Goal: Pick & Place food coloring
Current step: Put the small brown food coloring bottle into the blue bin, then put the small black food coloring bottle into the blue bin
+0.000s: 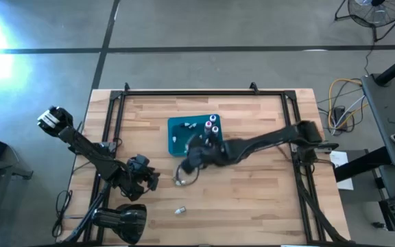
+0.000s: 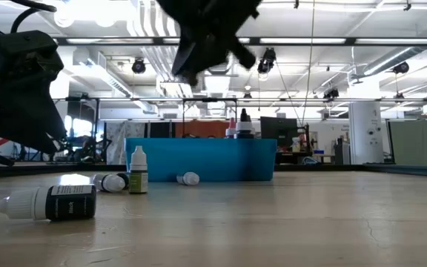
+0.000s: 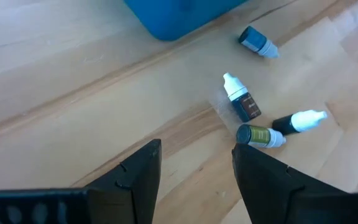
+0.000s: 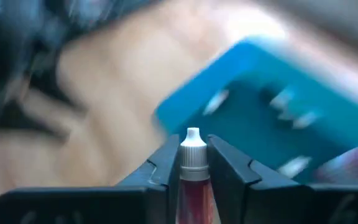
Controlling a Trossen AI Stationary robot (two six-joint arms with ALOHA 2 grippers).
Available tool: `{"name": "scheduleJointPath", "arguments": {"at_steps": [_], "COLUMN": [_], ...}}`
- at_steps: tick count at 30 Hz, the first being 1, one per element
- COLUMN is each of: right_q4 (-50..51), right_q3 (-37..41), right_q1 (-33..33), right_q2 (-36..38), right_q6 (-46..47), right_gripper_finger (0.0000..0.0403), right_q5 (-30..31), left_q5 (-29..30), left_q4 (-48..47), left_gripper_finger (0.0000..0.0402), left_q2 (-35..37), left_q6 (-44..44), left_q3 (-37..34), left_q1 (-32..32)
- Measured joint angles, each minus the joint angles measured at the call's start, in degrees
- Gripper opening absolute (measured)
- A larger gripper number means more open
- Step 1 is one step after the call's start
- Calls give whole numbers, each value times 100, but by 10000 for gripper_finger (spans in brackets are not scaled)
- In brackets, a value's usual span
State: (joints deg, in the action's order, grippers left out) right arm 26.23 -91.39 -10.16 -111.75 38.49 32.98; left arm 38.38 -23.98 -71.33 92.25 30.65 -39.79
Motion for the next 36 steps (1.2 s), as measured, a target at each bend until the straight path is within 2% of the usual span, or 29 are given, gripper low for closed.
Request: {"name": "scheduleJointPath", "arguments": {"at_steps": [2, 6, 11, 13, 15, 17, 20, 25, 29, 32, 36], "right_q4": [-7, -23, -19, -2, 68, 273, 1038, 2417, 3192, 3627, 4046], "right_q3": [-2, -1, -1, -1, -1, -1, -1, 1, 2, 65, 278], "right_q1": [212, 620, 717, 608, 416, 159, -229, -837, -1350, -1666, -2039], "right_q2": [221, 403, 664, 760, 824, 844, 846, 813, 813, 813, 813], "right_q6": [-158, -5, 136, -94, -730, -1177, -1179, 103, 1183, 2055, 3172], "right_gripper_finger": [86, 132, 197, 216, 231, 241, 247, 244, 235, 231, 228], "right_q5": [111, -166, -176, -182, -182, -208, -253, -238, -261, -245, -158], "left_q5": [63, 117, 101, -43, -192, -346, -522, -698, -1473, -1885, -2001], "left_q4": [9, 19, 48, 84, 242, 506, 933, 1517, 2591, 3030, 3043], "left_gripper_finger": [174, 174, 174, 174, 174, 174, 174, 174, 174, 174, 174], "left_q2": [0, 0, 0, 0, 0, -14, -122, -483, -958, -1401, -1994], "left_q6": [31, 37, 94, 92, -110, -588, -1444, -2528, -3744, -4016, -4312], "left_q3": [0, 0, 0, 0, -2, -2, -2, -2, 1, 182, 667], "left_q1": [0, 2, 0, -1, -7, -9, -14, -12, -4, -2, 4]}}
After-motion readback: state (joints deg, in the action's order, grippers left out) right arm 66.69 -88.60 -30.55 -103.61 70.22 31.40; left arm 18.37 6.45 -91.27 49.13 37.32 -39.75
